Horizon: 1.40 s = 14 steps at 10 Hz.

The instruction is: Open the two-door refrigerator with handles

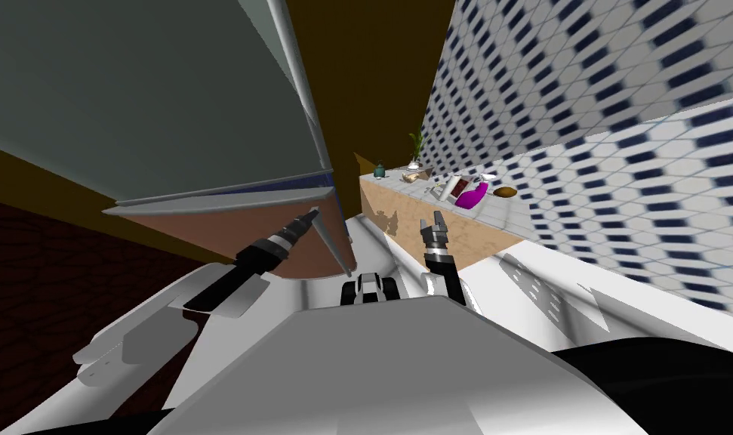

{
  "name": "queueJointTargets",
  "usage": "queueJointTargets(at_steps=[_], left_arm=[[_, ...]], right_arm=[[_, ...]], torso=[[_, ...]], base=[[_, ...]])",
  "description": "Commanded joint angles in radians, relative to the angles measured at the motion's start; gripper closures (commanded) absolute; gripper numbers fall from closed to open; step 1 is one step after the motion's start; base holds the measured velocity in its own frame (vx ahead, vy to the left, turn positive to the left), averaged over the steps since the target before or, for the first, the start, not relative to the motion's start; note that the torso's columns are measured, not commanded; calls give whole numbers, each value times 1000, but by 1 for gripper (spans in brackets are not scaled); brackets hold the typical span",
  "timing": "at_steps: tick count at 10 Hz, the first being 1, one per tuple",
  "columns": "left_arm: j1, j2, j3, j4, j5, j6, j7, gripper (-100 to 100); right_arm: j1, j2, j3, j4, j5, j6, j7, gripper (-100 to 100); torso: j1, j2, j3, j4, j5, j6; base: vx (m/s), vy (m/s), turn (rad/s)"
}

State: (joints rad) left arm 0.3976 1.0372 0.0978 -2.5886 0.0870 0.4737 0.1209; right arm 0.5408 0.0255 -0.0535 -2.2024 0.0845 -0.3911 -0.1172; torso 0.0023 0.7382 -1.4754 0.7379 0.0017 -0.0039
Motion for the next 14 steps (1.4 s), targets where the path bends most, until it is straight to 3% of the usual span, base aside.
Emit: queueJointTargets(at_steps=[1,7,8,14], left_arm=[[8,31,-13,-5,13,-41,7,100],[17,88,-41,-16,34,-120,16,100],[17,87,-25,-20,32,-117,15,100],[4,145,-64,-10,49,-201,24,100]], right_arm=[[0,0,0,0,0,0,0,0],[0,0,0,0,0,0,0,0],[0,0,0,0,0,0,0,0],[0,0,0,0,0,0,0,0]], torso=[[2,-2,-2,0,0,1],[-2,3,2,-3,1,5],[-6,-1,0,-3,-1,4],[2,-2,-1,-1,1,2]], base=[[-276,202,-126],[-269,151,-99],[-117,51,-14],[-166,155,-96]])
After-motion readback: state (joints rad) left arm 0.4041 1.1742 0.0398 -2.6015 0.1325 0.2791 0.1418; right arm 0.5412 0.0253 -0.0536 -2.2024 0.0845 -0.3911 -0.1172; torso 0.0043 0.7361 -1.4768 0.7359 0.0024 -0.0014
